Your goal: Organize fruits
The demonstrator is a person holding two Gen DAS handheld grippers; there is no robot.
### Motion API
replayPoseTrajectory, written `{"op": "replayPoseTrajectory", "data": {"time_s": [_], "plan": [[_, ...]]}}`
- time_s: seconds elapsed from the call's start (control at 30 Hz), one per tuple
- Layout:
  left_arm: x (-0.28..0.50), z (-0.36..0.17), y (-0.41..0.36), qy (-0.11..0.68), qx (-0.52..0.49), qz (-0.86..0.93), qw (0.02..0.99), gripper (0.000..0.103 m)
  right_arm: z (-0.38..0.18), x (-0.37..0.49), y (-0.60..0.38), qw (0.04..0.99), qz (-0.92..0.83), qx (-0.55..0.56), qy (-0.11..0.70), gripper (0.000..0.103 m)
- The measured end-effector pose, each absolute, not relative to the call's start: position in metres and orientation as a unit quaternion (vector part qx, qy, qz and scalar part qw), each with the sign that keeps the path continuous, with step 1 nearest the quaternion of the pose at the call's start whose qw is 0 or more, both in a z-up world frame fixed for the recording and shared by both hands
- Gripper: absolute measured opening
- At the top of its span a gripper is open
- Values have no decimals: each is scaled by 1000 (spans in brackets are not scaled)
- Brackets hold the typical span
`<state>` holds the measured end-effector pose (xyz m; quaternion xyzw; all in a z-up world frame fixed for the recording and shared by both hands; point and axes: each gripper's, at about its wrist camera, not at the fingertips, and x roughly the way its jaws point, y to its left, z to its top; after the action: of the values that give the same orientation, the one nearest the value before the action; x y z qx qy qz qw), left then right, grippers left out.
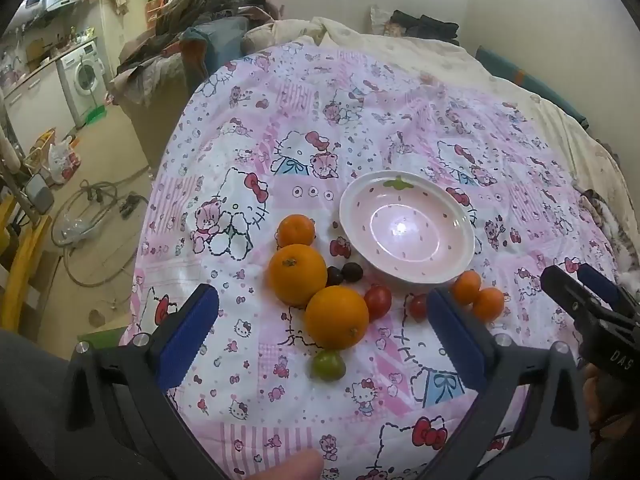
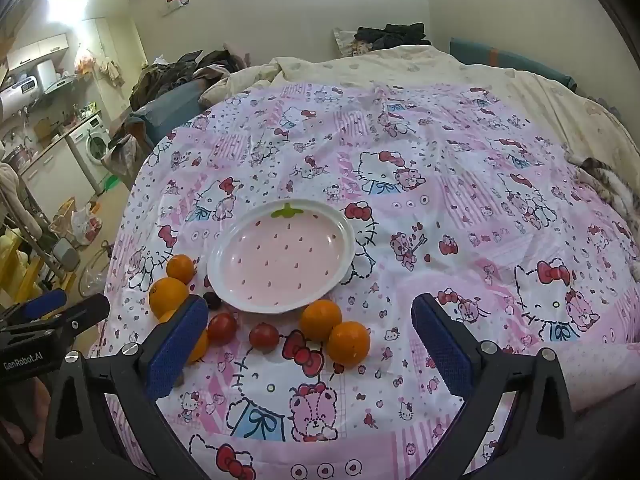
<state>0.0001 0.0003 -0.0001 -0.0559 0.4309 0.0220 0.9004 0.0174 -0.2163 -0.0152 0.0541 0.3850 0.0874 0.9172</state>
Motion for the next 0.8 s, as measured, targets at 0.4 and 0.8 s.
{"op": "replayPoseTrajectory", "data": {"time_s": [0.4, 0.8], "plan": [[-4, -2, 0, 428, -54, 25, 902, 102, -15, 19, -218, 919, 84, 58, 381, 103], [-1, -3, 3, 428, -52, 25, 902, 102, -13, 17, -217, 919, 85, 58, 381, 103]]}}
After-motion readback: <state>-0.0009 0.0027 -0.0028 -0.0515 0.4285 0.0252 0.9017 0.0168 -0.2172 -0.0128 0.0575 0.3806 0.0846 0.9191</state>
